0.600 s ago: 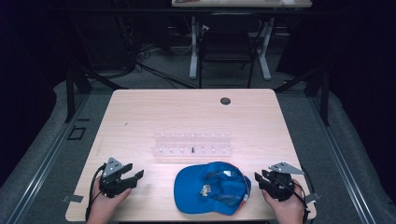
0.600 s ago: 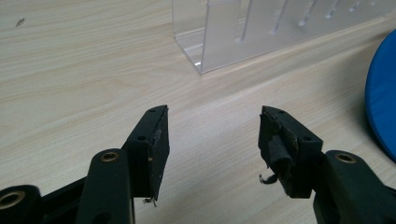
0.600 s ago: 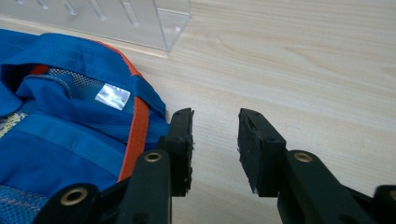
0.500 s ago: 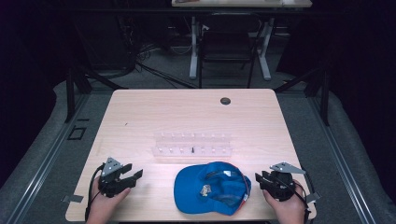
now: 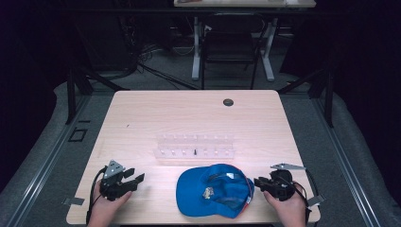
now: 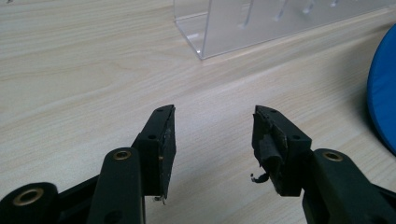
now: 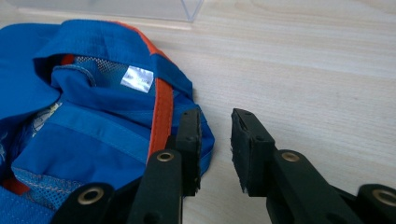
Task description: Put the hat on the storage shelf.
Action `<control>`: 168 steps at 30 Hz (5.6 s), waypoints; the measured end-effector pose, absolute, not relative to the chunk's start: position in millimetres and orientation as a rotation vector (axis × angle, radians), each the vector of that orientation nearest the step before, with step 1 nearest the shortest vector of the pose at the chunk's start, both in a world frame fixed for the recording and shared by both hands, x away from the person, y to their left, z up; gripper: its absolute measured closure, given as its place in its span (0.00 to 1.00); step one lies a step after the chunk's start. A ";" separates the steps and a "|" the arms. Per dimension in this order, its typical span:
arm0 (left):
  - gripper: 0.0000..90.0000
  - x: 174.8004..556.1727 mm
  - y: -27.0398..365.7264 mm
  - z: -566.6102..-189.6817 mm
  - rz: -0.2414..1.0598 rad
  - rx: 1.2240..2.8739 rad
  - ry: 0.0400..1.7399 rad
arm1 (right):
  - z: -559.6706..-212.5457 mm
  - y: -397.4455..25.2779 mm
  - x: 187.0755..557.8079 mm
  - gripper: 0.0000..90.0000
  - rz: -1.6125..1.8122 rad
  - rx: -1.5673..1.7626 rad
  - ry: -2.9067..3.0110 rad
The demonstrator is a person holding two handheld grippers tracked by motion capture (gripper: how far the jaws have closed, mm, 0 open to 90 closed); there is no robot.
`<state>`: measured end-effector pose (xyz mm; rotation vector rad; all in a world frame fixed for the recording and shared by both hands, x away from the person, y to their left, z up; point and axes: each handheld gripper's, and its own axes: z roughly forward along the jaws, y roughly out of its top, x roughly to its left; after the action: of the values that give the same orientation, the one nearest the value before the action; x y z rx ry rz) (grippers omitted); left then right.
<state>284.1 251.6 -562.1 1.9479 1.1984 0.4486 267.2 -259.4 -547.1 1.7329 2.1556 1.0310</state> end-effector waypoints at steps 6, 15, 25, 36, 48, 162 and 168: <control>0.55 285.2 251.4 -563.4 0.443 1.946 1.200 | -550.2 -254.1 270.5 0.78 1.022 1.733 2.174; 0.55 284.9 250.4 -563.4 0.441 1.950 1.199 | -557.9 -242.8 274.3 0.76 0.965 1.710 2.218; 0.55 285.1 250.0 -563.8 0.438 1.949 1.201 | -562.8 -233.8 275.2 0.78 0.850 1.664 2.260; 0.55 285.1 249.9 -563.8 0.439 1.954 1.196 | -562.3 -225.7 274.9 0.94 0.761 1.595 2.276; 0.55 285.6 250.2 -564.1 0.435 1.956 1.206 | -561.2 -227.6 275.3 1.00 0.778 1.635 2.280; 0.56 284.1 246.1 -566.9 0.446 1.966 1.199 | -417.2 -247.1 325.2 1.00 1.094 2.192 2.553; 0.56 284.3 246.2 -566.9 0.447 1.965 1.200 | -414.9 -247.2 326.0 1.00 1.223 2.190 2.548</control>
<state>284.3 246.2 -566.9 1.9652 1.2003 0.4469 326.0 -247.2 -414.9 2.1905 2.5478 1.2225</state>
